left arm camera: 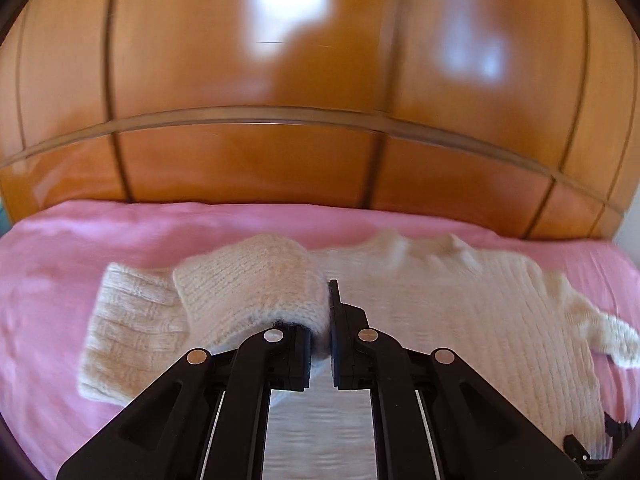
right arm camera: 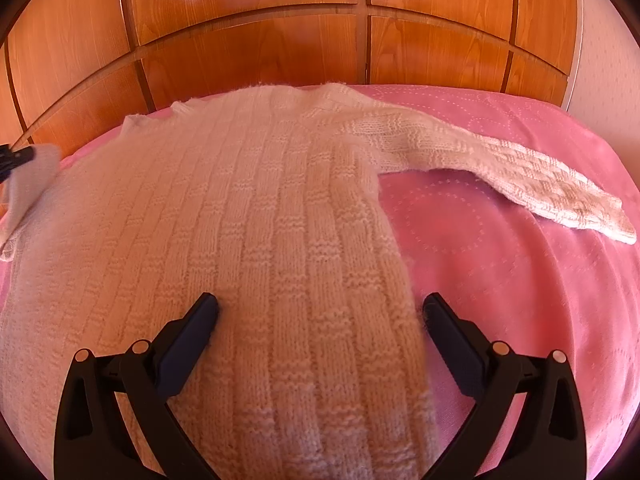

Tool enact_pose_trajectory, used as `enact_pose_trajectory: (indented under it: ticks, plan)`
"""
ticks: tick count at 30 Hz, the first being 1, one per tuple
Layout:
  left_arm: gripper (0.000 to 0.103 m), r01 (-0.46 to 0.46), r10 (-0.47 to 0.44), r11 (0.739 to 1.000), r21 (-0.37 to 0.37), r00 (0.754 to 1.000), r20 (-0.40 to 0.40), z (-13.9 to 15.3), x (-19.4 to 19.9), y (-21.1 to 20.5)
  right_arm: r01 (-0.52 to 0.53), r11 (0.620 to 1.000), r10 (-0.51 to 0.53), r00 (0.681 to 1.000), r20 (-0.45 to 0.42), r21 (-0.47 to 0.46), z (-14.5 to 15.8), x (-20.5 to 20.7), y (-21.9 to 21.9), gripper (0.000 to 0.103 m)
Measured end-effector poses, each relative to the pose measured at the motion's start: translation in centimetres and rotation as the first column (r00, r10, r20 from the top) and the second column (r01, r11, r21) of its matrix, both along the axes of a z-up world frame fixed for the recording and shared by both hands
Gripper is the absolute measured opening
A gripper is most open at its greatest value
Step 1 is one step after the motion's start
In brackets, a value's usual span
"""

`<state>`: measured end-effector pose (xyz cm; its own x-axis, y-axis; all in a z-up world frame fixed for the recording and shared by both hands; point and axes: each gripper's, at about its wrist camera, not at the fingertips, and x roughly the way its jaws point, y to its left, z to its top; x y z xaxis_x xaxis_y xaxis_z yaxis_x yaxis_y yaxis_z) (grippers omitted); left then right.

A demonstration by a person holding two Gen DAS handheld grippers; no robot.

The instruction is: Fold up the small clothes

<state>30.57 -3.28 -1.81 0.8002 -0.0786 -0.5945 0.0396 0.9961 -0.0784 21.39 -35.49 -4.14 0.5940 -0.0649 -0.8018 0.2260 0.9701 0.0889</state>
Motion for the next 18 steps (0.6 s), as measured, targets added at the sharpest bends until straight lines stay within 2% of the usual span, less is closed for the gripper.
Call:
enact_pose_trajectory:
  ticks: [3, 6, 11, 12, 13, 14, 15, 18]
  plan:
    - [0.006, 0.066, -0.067, 0.997, 0.036, 0.998, 0.02, 0.0, -0.3, -4.2, 0.001, 1.0, -0.001, 1.0, 0.003, 0.007, -0.1, 0.0, -0.1, 0.101]
    - [0.006, 0.104, -0.105, 0.994, 0.028, 0.994, 0.019, -0.2, 0.1, -6.7, 0.003, 1.0, -0.003, 1.0, 0.005, 0.01, -0.1, 0.1, -0.1, 0.101]
    - [0.008, 0.166, -0.165, 0.985, 0.048, 0.986, -0.018, -1.9, 0.7, -11.0, 0.002, 1.0, -0.002, 1.0, 0.006, 0.011, -0.2, 0.0, -0.2, 0.101]
    - [0.02, 0.178, -0.175, 0.982, 0.057, 0.984, -0.039, -2.3, 0.8, -11.5, 0.002, 1.0, -0.002, 1.0, 0.006, 0.011, -0.2, 0.0, -0.2, 0.101]
    - [0.043, 0.201, -0.197, 0.977, 0.064, 0.978, -0.073, -3.0, 0.7, -12.0, 0.002, 1.0, -0.003, 1.0, 0.006, 0.014, -0.2, 0.0, -0.2, 0.101]
    - [0.057, 0.217, -0.211, 0.974, 0.06, 0.974, -0.088, -3.3, 0.4, -12.0, 0.003, 1.0, -0.003, 1.0, 0.007, 0.015, -0.2, 0.1, -0.2, 0.101]
    - [0.077, 0.231, -0.226, 0.972, 0.049, 0.97, -0.088, -3.5, -0.2, -11.9, 0.003, 1.0, -0.003, 1.0, 0.007, 0.017, -0.2, 0.1, -0.2, 0.101]
    - [0.079, 0.249, -0.249, 0.969, -0.003, 0.968, -0.023, -3.3, -2.5, -10.0, 0.003, 1.0, -0.003, 1.0, 0.008, 0.019, -0.2, 0.1, -0.2, 0.101]
